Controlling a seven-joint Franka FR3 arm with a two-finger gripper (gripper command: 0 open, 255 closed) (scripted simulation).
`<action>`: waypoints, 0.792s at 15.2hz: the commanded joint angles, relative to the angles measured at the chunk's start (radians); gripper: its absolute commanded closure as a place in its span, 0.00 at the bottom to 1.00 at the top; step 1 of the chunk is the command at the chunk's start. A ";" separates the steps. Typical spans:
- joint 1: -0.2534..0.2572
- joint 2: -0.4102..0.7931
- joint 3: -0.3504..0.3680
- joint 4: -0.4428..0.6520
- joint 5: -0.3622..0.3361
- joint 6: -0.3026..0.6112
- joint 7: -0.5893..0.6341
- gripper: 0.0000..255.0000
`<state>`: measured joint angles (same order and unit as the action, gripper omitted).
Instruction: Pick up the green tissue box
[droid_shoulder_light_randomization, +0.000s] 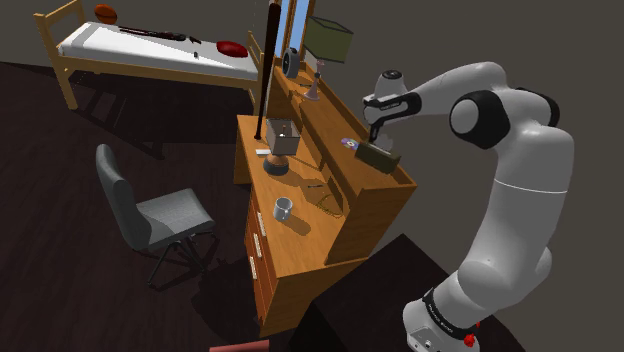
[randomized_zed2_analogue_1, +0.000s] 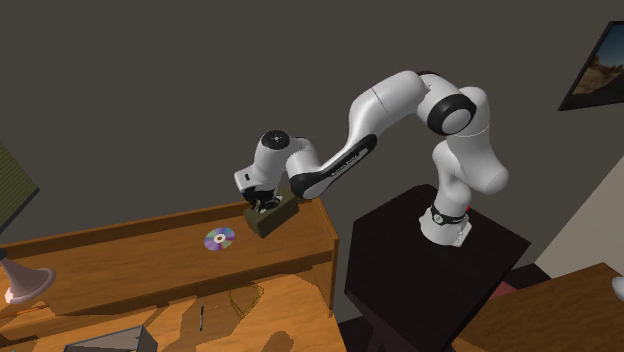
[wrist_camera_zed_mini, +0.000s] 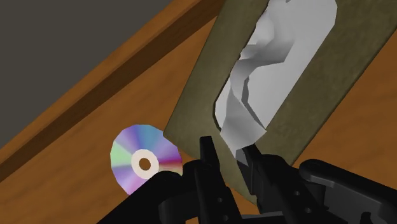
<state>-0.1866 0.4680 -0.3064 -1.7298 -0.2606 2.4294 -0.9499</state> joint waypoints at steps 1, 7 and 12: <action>-0.001 -0.016 -0.001 0.006 0.000 -0.021 -0.009 1.00; 0.001 -0.052 -0.001 0.037 0.004 -0.084 -0.028 1.00; 0.001 -0.068 0.000 0.056 0.007 -0.119 -0.038 1.00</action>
